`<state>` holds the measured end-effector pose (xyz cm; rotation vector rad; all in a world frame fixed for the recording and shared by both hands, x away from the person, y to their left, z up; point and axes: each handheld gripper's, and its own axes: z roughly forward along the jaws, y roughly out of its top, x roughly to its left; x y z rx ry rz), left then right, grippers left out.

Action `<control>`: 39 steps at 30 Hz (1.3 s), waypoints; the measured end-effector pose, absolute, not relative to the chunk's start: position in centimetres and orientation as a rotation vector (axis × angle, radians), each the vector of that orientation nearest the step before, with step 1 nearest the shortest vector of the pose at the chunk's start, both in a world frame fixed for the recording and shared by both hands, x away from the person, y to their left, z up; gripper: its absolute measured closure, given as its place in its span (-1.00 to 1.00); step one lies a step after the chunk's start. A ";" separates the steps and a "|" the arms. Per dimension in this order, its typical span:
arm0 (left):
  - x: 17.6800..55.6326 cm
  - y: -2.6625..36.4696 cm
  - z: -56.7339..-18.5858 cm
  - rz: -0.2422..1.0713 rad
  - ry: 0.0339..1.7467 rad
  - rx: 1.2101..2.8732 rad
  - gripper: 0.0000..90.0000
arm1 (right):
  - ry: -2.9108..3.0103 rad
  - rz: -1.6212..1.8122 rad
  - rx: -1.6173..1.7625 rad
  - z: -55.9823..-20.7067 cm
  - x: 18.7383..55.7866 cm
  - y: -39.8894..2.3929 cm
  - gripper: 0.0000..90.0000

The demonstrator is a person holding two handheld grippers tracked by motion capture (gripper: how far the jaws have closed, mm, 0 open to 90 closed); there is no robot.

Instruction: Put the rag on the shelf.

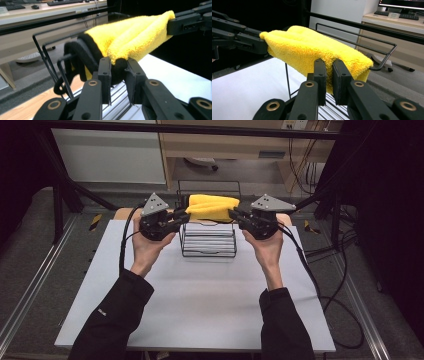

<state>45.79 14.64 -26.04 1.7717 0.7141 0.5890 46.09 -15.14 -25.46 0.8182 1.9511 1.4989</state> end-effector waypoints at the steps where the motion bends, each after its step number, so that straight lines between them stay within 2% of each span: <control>1: 45.8 14.6 -26.2 0.588 0.716 1.773 0.65 | 1.953 1.499 0.819 -25.6 46.1 -15.2 0.84; 5: 45.5 14.9 -26.0 0.579 0.710 1.784 0.60 | 1.956 1.492 0.809 -25.8 46.1 -15.2 0.83; 8: 45.2 15.1 -25.1 0.581 0.707 1.783 0.46 | 1.957 1.486 0.802 -26.0 46.1 -15.3 0.83; 12: 45.1 15.1 -23.7 0.575 0.699 1.751 0.44 | 1.964 1.476 0.798 -26.2 46.0 -15.5 0.83; 16: 45.4 14.9 -23.0 0.569 0.706 1.737 0.59 | 1.984 1.440 0.775 -26.4 45.9 -15.3 0.82; 23: 46.8 13.9 -23.8 0.543 0.746 1.793 0.99 | 1.994 1.436 0.778 -26.8 45.8 -15.4 0.78; 27: 47.4 13.5 -24.9 0.528 0.767 1.828 1.00 | 2.015 1.429 0.780 -27.0 45.5 -15.7 0.71; 35: 48.0 13.1 -26.3 0.544 0.777 1.865 1.00 | 2.018 1.458 0.771 -26.5 44.9 -15.7 0.39; 39: 48.0 13.1 -26.6 0.552 0.774 1.877 1.00 | 1.997 1.495 0.773 -26.0 45.1 -15.3 0.34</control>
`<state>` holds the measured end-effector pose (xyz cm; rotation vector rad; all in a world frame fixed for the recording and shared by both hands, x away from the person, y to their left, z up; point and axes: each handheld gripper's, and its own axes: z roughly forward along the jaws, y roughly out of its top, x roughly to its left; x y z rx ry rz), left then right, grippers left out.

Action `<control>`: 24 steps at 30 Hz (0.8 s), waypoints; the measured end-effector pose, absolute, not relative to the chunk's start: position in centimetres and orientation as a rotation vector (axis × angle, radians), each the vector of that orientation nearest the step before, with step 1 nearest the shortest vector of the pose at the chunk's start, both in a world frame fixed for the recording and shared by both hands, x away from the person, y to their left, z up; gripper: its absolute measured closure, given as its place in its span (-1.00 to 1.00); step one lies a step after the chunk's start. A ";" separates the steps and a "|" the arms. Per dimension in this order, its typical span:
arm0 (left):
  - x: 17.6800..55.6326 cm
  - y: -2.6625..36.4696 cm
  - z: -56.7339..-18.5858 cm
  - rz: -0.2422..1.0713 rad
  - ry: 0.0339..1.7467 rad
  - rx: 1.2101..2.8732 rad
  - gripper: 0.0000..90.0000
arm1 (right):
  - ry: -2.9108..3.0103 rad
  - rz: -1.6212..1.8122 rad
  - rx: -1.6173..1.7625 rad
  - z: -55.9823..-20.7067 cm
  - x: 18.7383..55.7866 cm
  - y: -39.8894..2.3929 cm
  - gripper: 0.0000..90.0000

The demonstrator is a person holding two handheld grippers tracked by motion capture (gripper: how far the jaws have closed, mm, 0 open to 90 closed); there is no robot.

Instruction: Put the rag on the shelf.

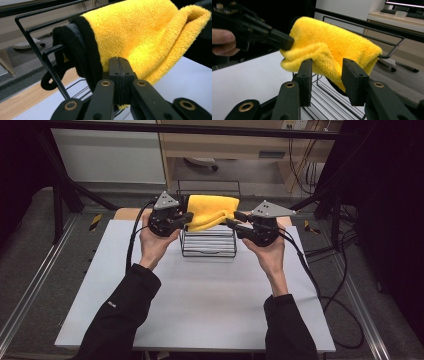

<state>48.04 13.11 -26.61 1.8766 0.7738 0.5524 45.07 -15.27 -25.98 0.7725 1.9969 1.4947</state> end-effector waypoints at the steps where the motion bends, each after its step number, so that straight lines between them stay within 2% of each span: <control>1: 48.1 13.1 -26.7 0.555 0.774 1.879 1.00 | 1.988 1.518 0.780 -25.9 45.1 -15.2 0.34; 4: 48.2 13.2 -27.2 0.550 0.780 1.890 1.00 | 1.979 1.542 0.790 -25.6 45.3 -14.8 0.42; 8: 48.4 13.3 -27.8 0.544 0.791 1.892 1.00 | 2.038 1.501 0.832 -26.4 45.9 -14.2 0.85; 10: 48.5 13.4 -28.0 0.544 0.787 1.892 1.00 | 2.064 1.487 0.864 -27.3 46.3 -14.1 0.98; 17: 48.9 13.4 -28.6 0.547 0.799 1.900 1.00 | 2.043 1.432 0.954 -29.9 47.5 -14.7 1.00; 24: 48.8 13.6 -29.0 0.535 0.794 1.894 0.99 | 2.031 1.450 0.953 -30.1 47.5 -15.0 0.96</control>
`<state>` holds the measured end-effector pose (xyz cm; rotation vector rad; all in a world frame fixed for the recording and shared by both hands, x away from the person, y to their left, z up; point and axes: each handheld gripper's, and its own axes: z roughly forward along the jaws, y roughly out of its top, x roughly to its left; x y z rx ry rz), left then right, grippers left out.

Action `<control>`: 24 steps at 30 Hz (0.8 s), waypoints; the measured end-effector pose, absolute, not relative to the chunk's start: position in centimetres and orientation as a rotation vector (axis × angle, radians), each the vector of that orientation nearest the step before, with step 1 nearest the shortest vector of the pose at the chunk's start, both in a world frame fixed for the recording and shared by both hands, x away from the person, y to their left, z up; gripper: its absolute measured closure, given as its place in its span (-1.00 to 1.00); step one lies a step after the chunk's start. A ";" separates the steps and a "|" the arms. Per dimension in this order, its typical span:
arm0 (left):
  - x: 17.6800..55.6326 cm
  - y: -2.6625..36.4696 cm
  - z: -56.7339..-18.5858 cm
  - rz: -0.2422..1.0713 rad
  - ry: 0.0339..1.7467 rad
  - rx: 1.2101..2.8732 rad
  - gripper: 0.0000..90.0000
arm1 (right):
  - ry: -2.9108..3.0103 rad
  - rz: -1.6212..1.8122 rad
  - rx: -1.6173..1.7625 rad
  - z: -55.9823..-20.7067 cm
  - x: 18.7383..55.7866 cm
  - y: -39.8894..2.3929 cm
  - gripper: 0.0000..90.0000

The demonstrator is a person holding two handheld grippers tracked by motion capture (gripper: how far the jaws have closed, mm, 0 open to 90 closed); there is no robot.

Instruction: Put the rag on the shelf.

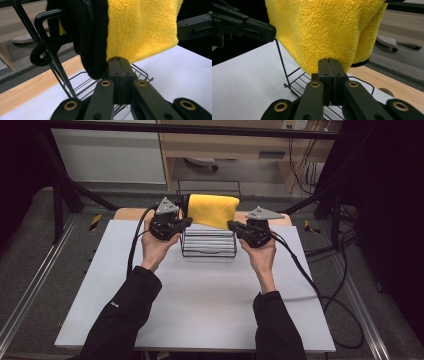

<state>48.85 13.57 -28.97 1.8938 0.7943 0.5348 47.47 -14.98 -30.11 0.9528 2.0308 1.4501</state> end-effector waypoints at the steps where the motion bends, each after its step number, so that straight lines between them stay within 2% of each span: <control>1: 48.7 13.7 -28.9 0.530 0.790 1.893 0.97 | 2.031 1.458 0.950 -30.0 47.3 -15.1 0.93; 4: 48.0 14.0 -28.5 0.526 0.774 1.893 0.84 | 2.035 1.483 0.938 -29.5 46.4 -15.7 0.77; 7: 47.4 14.5 -28.3 0.534 0.765 1.908 0.75 | 2.041 1.484 0.932 -29.2 45.8 -16.0 0.69; 12: 46.3 15.7 -28.8 0.534 0.766 1.937 0.47 | 2.036 1.497 0.953 -29.0 44.6 -17.0 0.43; 13: 46.1 16.0 -29.0 0.529 0.766 1.948 0.34 | 2.042 1.505 0.966 -29.1 44.2 -17.4 0.31; 16: 45.3 16.9 -30.3 0.524 0.768 1.994 0.14 | 2.060 1.498 0.991 -29.5 43.7 -17.9 0.09; 17: 45.3 16.9 -30.3 0.524 0.768 1.994 0.08 | 2.060 1.498 0.991 -29.5 43.7 -17.9 0.09; 18: 45.1 17.1 -30.6 0.522 0.767 2.002 0.00 | 2.066 1.483 1.006 -29.8 43.4 -18.2 -0.04; 24: 44.0 18.6 -32.9 0.493 0.788 2.022 -0.43 | 2.101 1.443 1.029 -31.2 42.6 -18.7 -0.47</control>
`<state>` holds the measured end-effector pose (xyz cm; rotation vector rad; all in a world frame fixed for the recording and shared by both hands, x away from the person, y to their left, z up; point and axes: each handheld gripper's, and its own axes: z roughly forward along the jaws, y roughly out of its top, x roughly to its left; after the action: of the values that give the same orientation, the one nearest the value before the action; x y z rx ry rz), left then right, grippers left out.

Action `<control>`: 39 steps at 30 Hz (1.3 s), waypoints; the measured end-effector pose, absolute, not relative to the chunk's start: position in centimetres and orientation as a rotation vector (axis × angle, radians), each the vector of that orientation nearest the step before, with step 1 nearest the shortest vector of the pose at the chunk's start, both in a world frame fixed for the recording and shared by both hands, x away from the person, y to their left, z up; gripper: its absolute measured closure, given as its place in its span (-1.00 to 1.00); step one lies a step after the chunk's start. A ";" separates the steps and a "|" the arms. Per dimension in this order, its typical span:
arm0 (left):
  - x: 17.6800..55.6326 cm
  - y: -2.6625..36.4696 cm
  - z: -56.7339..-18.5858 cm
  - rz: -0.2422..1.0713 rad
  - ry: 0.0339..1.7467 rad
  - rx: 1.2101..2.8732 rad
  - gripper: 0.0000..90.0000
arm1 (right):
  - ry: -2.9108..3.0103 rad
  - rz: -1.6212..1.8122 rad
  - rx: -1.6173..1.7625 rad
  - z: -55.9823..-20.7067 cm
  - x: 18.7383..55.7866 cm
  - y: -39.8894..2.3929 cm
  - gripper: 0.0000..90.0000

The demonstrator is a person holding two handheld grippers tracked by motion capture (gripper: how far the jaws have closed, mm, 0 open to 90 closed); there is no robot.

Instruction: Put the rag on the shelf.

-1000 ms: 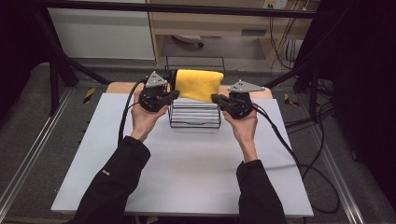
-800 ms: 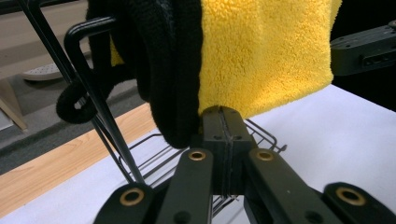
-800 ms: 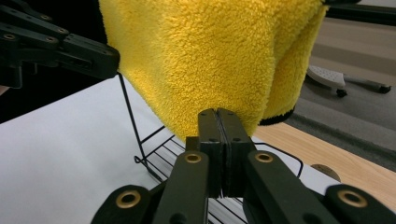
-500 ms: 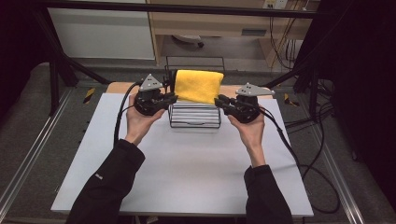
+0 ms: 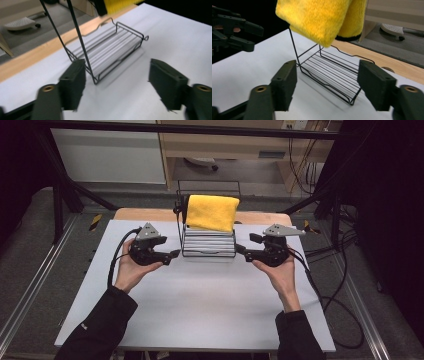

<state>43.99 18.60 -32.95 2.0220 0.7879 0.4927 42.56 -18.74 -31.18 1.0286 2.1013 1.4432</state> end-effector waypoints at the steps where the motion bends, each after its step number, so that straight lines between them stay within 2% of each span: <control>1: 43.8 18.9 -33.4 0.491 0.790 2.028 -0.43 | 2.101 1.443 1.029 -31.2 42.6 -18.7 -0.47; 2: 43.6 19.1 -33.8 0.488 0.793 2.032 -0.51 | 2.116 1.423 1.037 -31.9 42.3 -18.9 -0.60; 11: 41.3 21.9 -37.0 0.467 0.839 2.050 -0.79 | 2.187 1.386 1.088 -35.7 40.9 -20.2 -0.86; 16: 39.8 23.3 -38.8 0.486 0.881 2.068 -0.81 | 2.200 1.387 1.113 -37.1 40.4 -20.7 -0.92; 21: 38.6 24.8 -40.4 0.449 0.903 2.059 -0.82 | 2.241 1.375 1.156 -39.8 39.5 -21.7 -0.98; 28: 37.5 26.5 -42.1 0.422 0.922 2.033 -0.80 | 2.289 1.337 1.198 -42.6 38.3 -23.6 -0.98; 39: 36.7 28.1 -44.0 0.416 0.933 2.034 -0.81 | 2.293 1.314 1.233 -44.8 36.7 -26.5 -0.98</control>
<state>36.70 28.11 -43.99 2.0341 0.9328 0.4160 36.70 -26.52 -44.82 1.2332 2.2934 1.3139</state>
